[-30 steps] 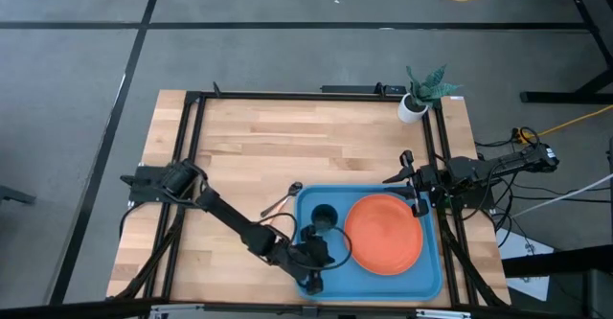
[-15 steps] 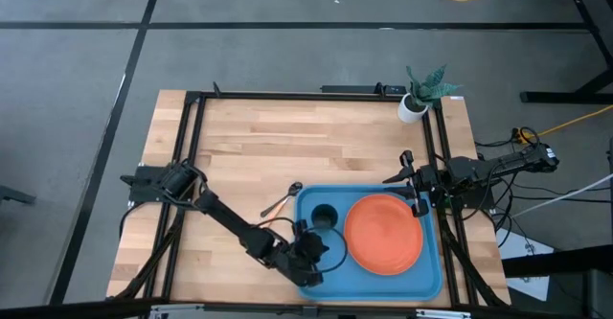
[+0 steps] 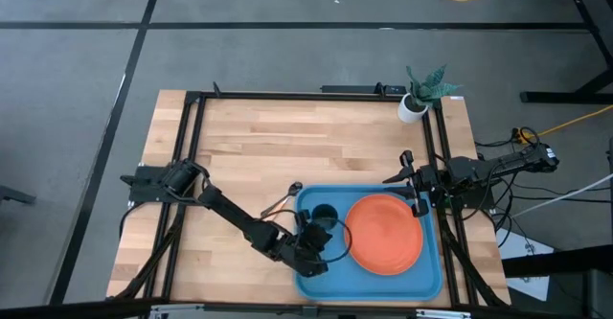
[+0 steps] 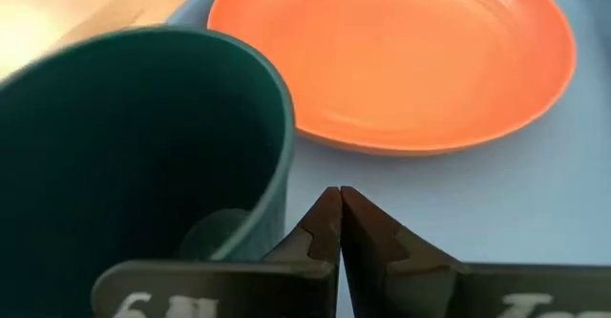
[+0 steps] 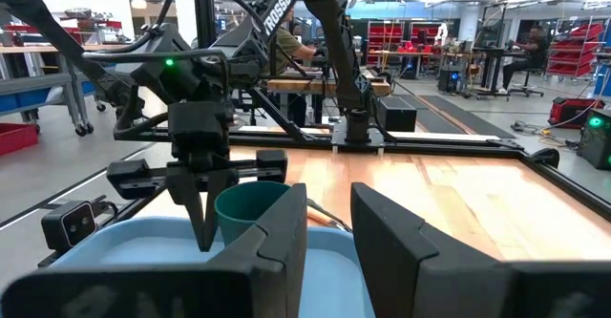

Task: Pick and place plate/cup/fork/spoon on tray
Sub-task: Adjust the green cup, then put the black spoon on the blue serving tray to the bottom left of the green cup

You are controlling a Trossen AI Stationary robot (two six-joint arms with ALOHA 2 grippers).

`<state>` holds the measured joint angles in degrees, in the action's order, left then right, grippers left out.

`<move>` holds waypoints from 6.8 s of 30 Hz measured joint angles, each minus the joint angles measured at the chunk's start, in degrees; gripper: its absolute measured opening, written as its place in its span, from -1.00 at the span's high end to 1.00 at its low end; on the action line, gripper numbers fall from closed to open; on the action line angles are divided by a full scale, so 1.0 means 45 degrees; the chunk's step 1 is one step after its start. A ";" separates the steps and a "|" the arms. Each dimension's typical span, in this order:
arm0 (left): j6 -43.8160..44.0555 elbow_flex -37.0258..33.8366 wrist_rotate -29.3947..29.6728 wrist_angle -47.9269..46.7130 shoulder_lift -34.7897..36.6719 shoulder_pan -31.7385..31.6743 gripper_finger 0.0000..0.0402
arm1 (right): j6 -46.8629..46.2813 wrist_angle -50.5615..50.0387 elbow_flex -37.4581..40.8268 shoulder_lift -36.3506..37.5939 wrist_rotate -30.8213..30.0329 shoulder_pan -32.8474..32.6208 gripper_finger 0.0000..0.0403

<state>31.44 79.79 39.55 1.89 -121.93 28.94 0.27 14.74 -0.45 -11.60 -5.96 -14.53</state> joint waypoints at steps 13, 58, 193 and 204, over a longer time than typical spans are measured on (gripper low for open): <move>-0.0247 0.0000 -0.0007 -0.1109 0.0000 -0.0567 1.00 | 0.0011 0.0000 0.0000 -0.0005 0.0001 0.0000 0.55; 0.1742 0.1064 0.2981 -0.6359 0.3813 0.1548 1.00 | 0.0011 0.0005 0.0000 -0.0005 0.0000 -0.0004 0.55; 0.3981 -0.5853 -0.3016 -0.5008 0.5871 -0.2878 0.32 | 0.0009 -0.0005 -0.0005 -0.0003 0.0000 0.0000 0.55; 0.3213 -0.5878 -0.3130 -0.4653 0.5106 -0.2801 0.32 | -0.0005 -0.0055 -0.0010 -0.0044 0.0000 -0.0004 0.55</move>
<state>45.90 53.34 25.46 -19.05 -98.95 16.33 0.25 14.50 -0.49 -11.79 -5.96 -14.54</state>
